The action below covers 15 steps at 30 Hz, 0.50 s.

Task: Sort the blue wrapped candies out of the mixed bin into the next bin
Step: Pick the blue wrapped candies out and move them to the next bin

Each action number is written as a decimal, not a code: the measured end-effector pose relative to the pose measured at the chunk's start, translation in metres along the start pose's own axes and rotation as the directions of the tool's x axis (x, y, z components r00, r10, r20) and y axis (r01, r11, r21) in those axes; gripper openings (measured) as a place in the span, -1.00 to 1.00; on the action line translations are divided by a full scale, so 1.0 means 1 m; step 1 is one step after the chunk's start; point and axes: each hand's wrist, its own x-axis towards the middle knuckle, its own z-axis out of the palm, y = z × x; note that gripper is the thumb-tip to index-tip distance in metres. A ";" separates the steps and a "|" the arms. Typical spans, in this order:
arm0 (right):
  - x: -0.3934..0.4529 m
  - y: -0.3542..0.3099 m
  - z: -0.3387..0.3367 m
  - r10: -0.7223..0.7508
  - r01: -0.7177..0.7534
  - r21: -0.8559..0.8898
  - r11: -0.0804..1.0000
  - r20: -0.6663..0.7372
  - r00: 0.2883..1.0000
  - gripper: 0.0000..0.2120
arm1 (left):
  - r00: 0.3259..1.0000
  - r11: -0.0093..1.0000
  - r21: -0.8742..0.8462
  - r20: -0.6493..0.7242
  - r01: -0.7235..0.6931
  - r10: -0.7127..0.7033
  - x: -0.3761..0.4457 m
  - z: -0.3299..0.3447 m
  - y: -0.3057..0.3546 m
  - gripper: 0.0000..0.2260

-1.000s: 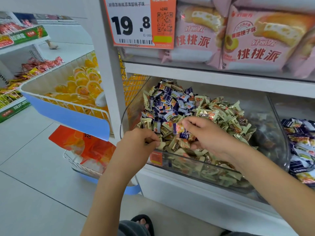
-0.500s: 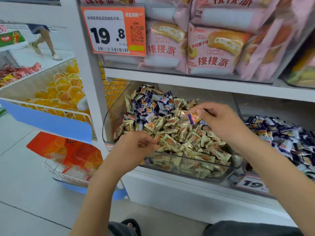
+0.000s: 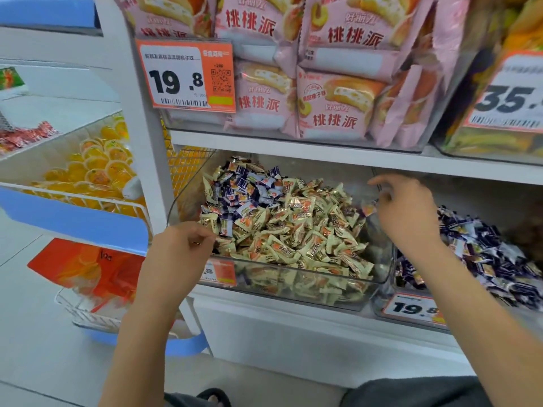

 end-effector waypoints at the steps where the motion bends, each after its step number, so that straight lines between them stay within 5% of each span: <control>1: 0.000 -0.005 0.005 0.018 -0.017 -0.047 0.999 0.028 0.999 -0.69 | 1.000 1.000 0.003 -0.004 -0.001 0.001 0.000 0.000 0.001 -0.89; 4: 0.003 -0.017 0.017 0.076 -0.069 -0.100 0.993 0.072 0.994 -0.64 | 1.000 1.000 0.016 0.015 -0.002 0.001 0.001 0.000 0.001 -0.89; 8: 0.008 -0.025 0.026 -0.083 0.090 -0.050 0.995 0.123 0.989 -0.62 | 0.999 1.000 0.011 0.048 -0.008 0.008 0.002 -0.002 -0.001 -0.90; 10: 0.004 -0.023 0.032 -0.099 0.171 -0.230 0.958 0.294 0.951 -0.58 | 0.999 1.000 0.005 0.046 -0.018 0.018 0.002 -0.004 -0.003 -0.90; 12: 0.000 -0.024 0.038 -0.012 0.289 -0.544 0.787 0.456 0.890 -0.53 | 0.999 1.000 0.002 0.046 -0.024 0.024 0.002 -0.006 -0.005 -0.91; 15: -0.002 -0.028 0.047 0.115 0.341 -0.677 0.652 0.532 0.839 -0.41 | 0.998 1.000 -0.004 0.055 -0.023 0.023 0.000 -0.007 -0.007 -0.92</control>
